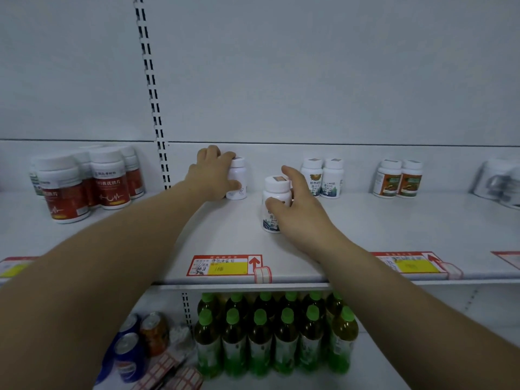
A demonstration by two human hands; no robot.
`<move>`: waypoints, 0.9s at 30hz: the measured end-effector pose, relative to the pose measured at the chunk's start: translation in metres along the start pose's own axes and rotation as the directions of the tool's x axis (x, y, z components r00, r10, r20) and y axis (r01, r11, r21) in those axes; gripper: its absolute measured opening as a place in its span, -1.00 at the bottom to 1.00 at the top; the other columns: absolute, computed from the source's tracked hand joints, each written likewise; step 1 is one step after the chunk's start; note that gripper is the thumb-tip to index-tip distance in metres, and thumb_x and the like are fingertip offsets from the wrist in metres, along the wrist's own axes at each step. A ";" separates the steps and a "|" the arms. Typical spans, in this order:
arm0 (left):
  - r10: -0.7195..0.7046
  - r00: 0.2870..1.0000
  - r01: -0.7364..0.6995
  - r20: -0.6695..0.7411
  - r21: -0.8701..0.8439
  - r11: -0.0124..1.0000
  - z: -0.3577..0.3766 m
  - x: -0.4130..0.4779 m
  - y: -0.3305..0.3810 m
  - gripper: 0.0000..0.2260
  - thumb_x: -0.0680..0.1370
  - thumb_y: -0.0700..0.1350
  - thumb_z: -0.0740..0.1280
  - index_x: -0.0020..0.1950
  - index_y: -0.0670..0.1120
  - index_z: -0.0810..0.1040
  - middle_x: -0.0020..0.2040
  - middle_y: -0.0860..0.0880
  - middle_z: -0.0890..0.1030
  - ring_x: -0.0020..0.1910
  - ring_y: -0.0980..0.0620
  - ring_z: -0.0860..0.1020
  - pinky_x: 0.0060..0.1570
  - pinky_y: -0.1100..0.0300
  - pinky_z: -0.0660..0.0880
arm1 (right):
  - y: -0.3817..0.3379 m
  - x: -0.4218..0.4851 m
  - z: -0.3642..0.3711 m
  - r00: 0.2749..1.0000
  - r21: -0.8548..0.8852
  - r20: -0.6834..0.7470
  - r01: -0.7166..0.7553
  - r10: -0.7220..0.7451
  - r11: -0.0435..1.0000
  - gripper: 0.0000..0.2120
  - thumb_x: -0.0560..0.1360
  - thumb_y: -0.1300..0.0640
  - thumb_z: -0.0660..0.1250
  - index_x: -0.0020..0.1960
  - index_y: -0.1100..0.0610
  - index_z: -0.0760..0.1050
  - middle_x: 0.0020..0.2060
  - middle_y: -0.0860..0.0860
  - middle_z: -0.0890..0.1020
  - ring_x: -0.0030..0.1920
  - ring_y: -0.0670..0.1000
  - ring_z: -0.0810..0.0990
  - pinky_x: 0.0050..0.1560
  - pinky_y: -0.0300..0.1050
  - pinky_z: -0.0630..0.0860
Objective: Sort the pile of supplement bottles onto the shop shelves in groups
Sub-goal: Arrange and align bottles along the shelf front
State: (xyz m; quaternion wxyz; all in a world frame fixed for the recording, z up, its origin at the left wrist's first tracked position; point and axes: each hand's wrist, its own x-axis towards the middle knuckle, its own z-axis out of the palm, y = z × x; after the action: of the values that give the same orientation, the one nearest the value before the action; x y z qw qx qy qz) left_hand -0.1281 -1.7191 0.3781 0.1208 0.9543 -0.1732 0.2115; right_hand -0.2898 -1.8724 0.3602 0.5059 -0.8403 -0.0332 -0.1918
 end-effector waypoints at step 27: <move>0.014 0.808 -0.061 0.589 0.061 0.996 -0.011 -0.109 0.115 -0.30 0.49 0.43 -0.07 0.55 0.13 -0.03 0.58 0.02 -0.04 0.54 -0.07 -0.06 0.44 -0.26 -0.08 | 0.045 0.041 -0.097 0.991 -0.562 0.122 0.115 -0.056 0.819 -0.43 0.56 0.00 0.26 0.49 0.08 0.14 0.32 0.10 0.41 0.14 0.11 0.47 0.10 -0.05 0.41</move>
State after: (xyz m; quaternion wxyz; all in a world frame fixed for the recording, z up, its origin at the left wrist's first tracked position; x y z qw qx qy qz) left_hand -0.2685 -1.7895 0.3576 0.0206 0.9733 -0.2124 -0.0850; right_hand -0.2688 -1.9842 0.3772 0.2218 -0.9588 -0.0375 -0.1733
